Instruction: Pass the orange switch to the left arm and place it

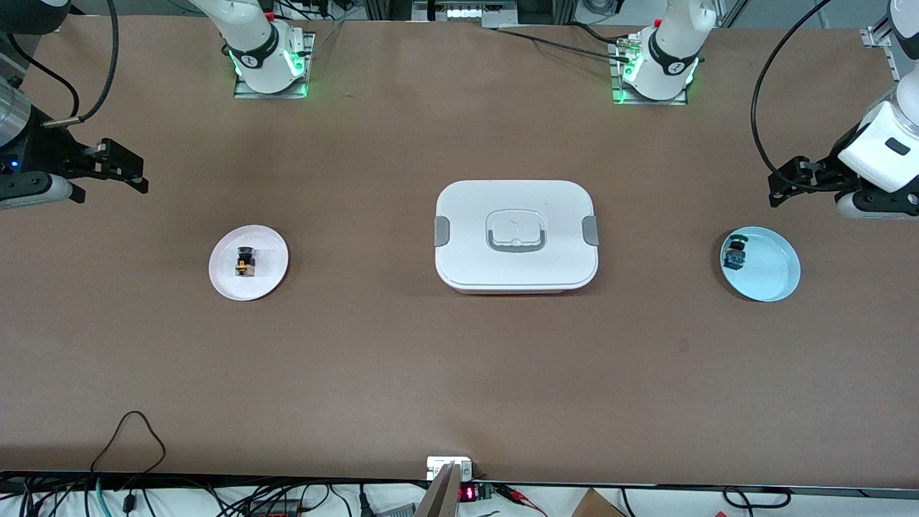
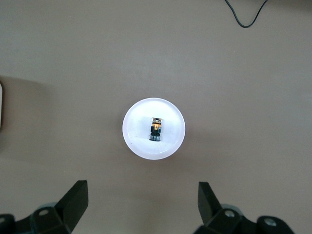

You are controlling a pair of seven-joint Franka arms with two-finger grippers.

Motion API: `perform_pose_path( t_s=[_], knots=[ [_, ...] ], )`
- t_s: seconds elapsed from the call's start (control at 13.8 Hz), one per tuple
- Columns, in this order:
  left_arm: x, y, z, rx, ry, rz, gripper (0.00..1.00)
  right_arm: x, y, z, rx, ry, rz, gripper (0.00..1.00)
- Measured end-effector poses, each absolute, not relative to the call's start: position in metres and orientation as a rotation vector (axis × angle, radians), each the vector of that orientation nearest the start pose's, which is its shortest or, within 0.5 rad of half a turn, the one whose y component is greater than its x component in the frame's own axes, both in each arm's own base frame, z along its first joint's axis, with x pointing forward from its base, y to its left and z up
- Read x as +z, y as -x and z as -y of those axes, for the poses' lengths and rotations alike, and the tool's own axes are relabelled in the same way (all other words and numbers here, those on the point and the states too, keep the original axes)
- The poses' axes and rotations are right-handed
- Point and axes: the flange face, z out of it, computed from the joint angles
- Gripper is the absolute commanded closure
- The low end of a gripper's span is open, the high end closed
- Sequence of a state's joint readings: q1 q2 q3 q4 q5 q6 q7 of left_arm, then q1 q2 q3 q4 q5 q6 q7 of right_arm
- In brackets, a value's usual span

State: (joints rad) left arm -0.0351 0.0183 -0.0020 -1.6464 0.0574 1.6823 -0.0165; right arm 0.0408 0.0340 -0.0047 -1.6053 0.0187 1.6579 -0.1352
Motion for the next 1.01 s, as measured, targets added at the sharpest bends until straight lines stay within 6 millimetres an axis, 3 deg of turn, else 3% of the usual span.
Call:
perform_pose_path(
  t_s=[0.65, 1.01],
  knots=[
    [0.588, -0.568, 0.016, -0.03, 3.085, -0.041, 0.0, 0.59, -0.564, -0.022, 0.086, 3.103, 0.298, 0.0],
    [0.588, -0.568, 0.016, -0.026, 3.085, -0.042, 0.0, 0.551, -0.561, -0.024, 0.192, 2.991, 0.702, 0.0]
  ],
)
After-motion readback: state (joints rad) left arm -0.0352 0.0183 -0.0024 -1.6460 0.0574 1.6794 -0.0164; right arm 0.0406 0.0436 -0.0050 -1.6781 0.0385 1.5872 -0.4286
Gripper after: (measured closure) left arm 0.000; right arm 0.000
